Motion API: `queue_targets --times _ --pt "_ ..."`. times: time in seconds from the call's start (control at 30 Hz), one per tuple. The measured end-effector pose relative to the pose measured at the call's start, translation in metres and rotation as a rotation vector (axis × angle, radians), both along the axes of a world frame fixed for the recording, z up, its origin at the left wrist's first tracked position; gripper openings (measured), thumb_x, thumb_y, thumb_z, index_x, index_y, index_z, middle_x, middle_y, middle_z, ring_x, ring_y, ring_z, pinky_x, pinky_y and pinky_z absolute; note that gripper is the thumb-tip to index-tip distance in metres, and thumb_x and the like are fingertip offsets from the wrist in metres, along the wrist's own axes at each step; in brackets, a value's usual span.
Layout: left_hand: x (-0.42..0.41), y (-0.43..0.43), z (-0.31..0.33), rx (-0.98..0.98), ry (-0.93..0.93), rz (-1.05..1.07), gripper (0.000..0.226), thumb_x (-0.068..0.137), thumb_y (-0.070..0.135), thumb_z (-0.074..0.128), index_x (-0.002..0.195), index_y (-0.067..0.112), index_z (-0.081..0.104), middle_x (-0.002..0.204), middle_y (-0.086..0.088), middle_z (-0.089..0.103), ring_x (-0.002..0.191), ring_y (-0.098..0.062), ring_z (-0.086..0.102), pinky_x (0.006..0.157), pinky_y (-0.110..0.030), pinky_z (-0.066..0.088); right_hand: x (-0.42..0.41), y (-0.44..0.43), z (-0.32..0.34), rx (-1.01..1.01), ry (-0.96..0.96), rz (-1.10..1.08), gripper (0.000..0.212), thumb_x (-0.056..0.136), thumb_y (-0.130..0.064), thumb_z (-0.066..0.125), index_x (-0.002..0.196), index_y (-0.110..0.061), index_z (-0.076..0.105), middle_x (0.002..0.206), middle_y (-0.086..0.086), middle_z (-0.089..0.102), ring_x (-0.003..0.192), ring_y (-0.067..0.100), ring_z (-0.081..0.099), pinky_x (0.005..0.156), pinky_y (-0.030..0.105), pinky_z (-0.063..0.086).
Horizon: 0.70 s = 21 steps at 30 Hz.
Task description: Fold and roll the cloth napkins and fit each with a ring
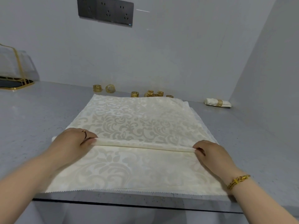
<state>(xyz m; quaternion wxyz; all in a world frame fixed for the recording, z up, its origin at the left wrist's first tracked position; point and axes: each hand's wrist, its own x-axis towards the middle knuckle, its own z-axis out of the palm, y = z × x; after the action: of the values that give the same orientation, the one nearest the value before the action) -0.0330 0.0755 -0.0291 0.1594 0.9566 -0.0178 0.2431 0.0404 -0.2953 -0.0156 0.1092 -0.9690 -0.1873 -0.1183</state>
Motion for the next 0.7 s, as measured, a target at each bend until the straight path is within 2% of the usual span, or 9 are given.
queue_targets --times 0.13,0.17,0.23,0.33,0.4,0.47,0.57,0.63,0.7 --pt "-0.001 0.001 0.003 -0.287 0.138 0.008 0.012 0.086 0.014 0.059 0.085 0.023 0.066 0.088 0.010 0.063 0.092 -0.015 0.057 0.081 -0.023 0.034 -0.001 -0.007 0.009 0.212 0.196 0.015 0.018 0.093 -0.012 0.047 0.100 -0.018 0.063 0.093 -0.006 0.060 0.080 0.006 0.052 0.062 0.009 0.036" --pt "-0.001 0.000 0.004 -0.290 0.161 0.019 0.010 0.086 0.016 0.060 0.085 0.026 0.062 0.088 0.011 0.061 0.092 -0.012 0.054 0.080 -0.022 0.034 -0.001 -0.006 0.010 0.240 0.226 0.014 0.015 0.092 -0.011 0.048 0.096 -0.019 0.061 0.090 -0.007 0.057 0.075 0.003 0.050 0.061 0.006 0.037" --pt "0.005 -0.002 0.005 -0.173 0.175 0.063 0.011 0.084 0.020 0.062 0.091 0.026 0.057 0.090 0.010 0.056 0.090 -0.010 0.051 0.076 -0.021 0.033 0.001 0.000 0.009 0.213 0.212 0.000 0.012 0.090 -0.008 0.048 0.089 -0.018 0.055 0.088 -0.006 0.051 0.071 0.003 0.046 0.059 0.007 0.036" --pt "0.006 -0.006 0.004 -0.023 0.098 0.027 0.008 0.082 0.011 0.064 0.086 0.018 0.065 0.085 0.010 0.057 0.087 -0.016 0.054 0.069 -0.012 0.032 0.005 0.009 0.002 0.064 0.083 -0.026 0.015 0.089 -0.004 0.044 0.088 -0.014 0.055 0.094 -0.001 0.050 0.084 0.011 0.041 0.064 0.016 0.030" --pt "0.004 -0.003 -0.004 0.052 0.060 -0.030 0.011 0.078 0.002 0.066 0.080 0.010 0.073 0.084 0.003 0.067 0.086 -0.026 0.061 0.075 -0.019 0.040 0.003 0.011 -0.001 -0.026 0.004 -0.022 0.021 0.091 -0.006 0.041 0.097 -0.011 0.060 0.100 0.002 0.055 0.091 0.013 0.042 0.070 0.018 0.029" --pt "-0.004 0.000 -0.007 0.059 0.062 -0.030 0.016 0.083 0.008 0.062 0.094 0.010 0.073 0.095 0.000 0.069 0.095 -0.024 0.061 0.082 -0.028 0.043 -0.002 0.006 -0.005 -0.026 -0.006 0.010 0.023 0.093 -0.010 0.041 0.103 -0.010 0.062 0.106 0.002 0.059 0.098 0.015 0.049 0.075 0.017 0.033" --pt "-0.012 0.005 -0.010 0.034 0.073 -0.086 0.031 0.085 0.029 0.059 0.113 0.017 0.064 0.112 0.008 0.060 0.109 -0.012 0.052 0.091 -0.019 0.034 -0.011 -0.005 -0.008 0.039 0.009 0.076 0.025 0.092 -0.018 0.048 0.112 -0.012 0.060 0.113 -0.002 0.059 0.104 0.012 0.052 0.077 0.009 0.029" --pt "-0.013 0.004 -0.007 0.036 0.059 -0.078 0.027 0.087 0.026 0.058 0.111 0.017 0.066 0.110 0.006 0.063 0.109 -0.015 0.056 0.089 -0.021 0.036 -0.012 -0.008 -0.007 0.041 0.012 0.081 0.027 0.092 -0.019 0.050 0.117 -0.014 0.058 0.116 -0.005 0.058 0.108 0.011 0.051 0.079 0.006 0.026" --pt "-0.013 0.003 -0.003 0.073 0.041 -0.077 0.031 0.085 0.031 0.050 0.101 0.015 0.071 0.099 0.005 0.069 0.098 -0.020 0.063 0.079 -0.023 0.040 -0.012 -0.007 -0.004 0.022 0.011 0.065 0.027 0.093 -0.018 0.048 0.116 -0.014 0.059 0.117 -0.005 0.059 0.109 0.011 0.052 0.078 0.007 0.026"
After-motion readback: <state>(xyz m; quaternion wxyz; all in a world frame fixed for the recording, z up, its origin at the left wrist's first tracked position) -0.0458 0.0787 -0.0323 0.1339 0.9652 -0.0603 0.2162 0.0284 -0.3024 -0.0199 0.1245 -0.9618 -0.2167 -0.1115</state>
